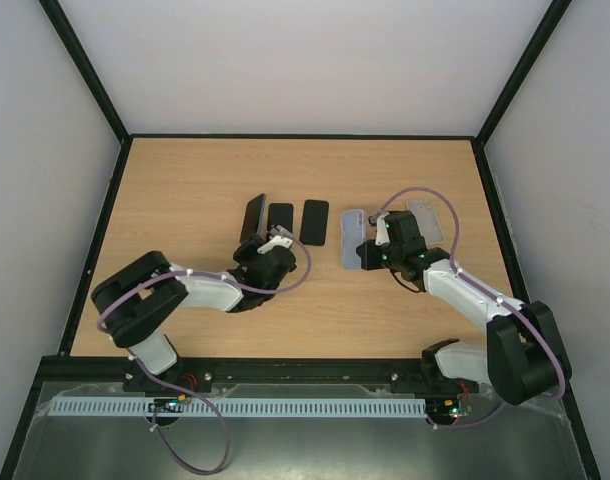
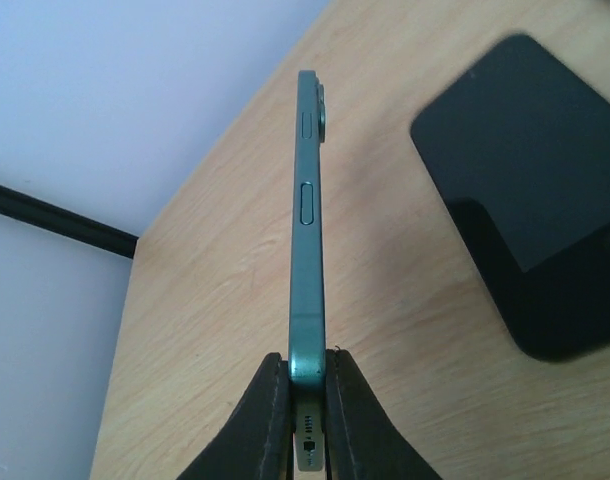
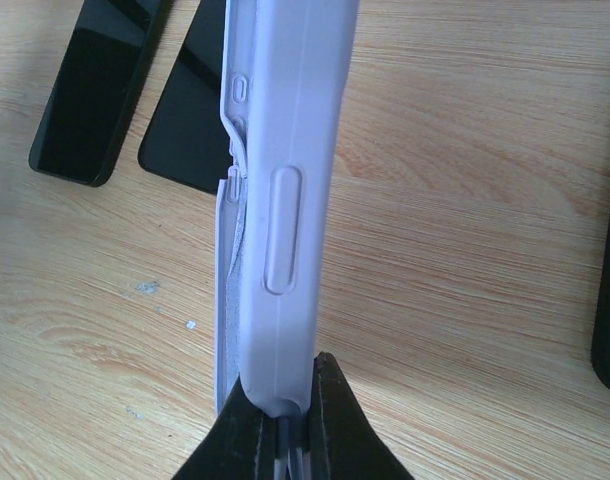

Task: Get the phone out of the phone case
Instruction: Place the phone at the center of the board.

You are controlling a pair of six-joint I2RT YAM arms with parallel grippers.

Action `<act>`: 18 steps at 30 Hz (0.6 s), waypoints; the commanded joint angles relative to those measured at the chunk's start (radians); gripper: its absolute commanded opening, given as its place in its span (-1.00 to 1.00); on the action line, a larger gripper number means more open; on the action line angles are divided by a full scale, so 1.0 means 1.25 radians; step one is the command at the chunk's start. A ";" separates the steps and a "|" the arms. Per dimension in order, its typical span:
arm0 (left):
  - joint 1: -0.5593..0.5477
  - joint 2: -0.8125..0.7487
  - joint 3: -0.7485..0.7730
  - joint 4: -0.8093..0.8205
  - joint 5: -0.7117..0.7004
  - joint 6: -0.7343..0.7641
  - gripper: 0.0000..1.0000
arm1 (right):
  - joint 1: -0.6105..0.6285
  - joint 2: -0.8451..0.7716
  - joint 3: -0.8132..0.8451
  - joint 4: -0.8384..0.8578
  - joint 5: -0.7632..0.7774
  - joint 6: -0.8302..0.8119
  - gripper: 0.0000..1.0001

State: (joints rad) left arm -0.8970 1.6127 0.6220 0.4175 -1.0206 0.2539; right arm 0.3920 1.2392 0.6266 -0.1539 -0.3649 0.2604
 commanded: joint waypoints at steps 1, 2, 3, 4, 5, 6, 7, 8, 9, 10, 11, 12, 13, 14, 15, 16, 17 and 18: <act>0.020 0.064 0.030 0.058 -0.017 0.051 -0.95 | -0.008 -0.018 0.015 0.013 -0.004 -0.011 -0.96; 0.023 0.074 0.036 0.050 -0.016 0.043 -0.95 | -0.009 -0.019 0.014 0.013 -0.006 -0.010 -0.96; 0.026 0.083 0.043 0.036 -0.012 0.028 -0.95 | -0.010 -0.019 0.014 0.011 -0.010 -0.011 -0.96; 0.029 0.090 0.050 0.022 -0.009 0.016 -0.95 | -0.010 -0.020 0.014 0.010 -0.014 -0.011 -0.96; 0.032 0.097 0.057 0.013 -0.010 0.008 -0.95 | -0.010 -0.022 0.013 0.010 -0.017 -0.010 -0.96; 0.036 0.105 0.063 0.006 -0.011 -0.002 -0.95 | -0.012 -0.024 0.012 0.011 -0.018 -0.009 -0.96; 0.041 0.111 0.067 -0.001 -0.013 -0.012 -0.95 | -0.012 -0.026 0.010 0.013 -0.019 -0.008 -0.96; 0.047 0.119 0.073 -0.011 -0.017 -0.024 -0.95 | -0.012 -0.027 0.009 0.014 -0.019 -0.007 -0.96; 0.053 0.128 0.080 -0.024 -0.019 -0.036 -0.95 | -0.012 -0.027 0.009 0.014 -0.019 -0.006 -0.96; 0.057 0.137 0.087 -0.038 -0.017 -0.045 -0.95 | -0.013 -0.027 0.009 0.014 -0.019 -0.006 -0.96; 0.060 0.146 0.093 -0.053 -0.017 -0.050 -0.95 | -0.013 -0.027 0.008 0.014 -0.019 -0.006 -0.96; 0.062 0.156 0.098 -0.059 -0.017 -0.052 -0.95 | -0.014 -0.026 0.007 0.014 -0.019 -0.005 -0.96; 0.063 0.166 0.102 -0.061 -0.020 -0.050 -0.95 | -0.014 -0.026 0.007 0.014 -0.020 -0.005 -0.96; 0.062 0.175 0.104 -0.063 -0.027 -0.050 -0.95 | -0.014 -0.026 0.007 0.014 -0.019 -0.004 -0.96; 0.063 0.184 0.107 -0.063 -0.035 -0.052 -0.93 | -0.015 -0.025 0.007 0.014 -0.019 -0.003 -0.96; 0.065 0.192 0.109 -0.066 -0.045 -0.056 -0.89 | -0.015 -0.024 0.007 0.014 -0.020 -0.003 -0.96; 0.068 0.197 0.112 -0.071 -0.047 -0.060 -0.84 | -0.015 -0.024 0.007 0.015 -0.019 -0.003 -0.96; 0.071 0.199 0.114 -0.078 -0.043 -0.067 -0.80 | -0.015 -0.024 0.006 0.016 -0.019 -0.002 -0.96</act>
State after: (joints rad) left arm -0.8227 1.8385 0.7368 0.3553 -1.0241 0.2104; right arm 0.3786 1.2285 0.6266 -0.1532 -0.3874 0.2607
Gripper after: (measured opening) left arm 0.067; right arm 0.025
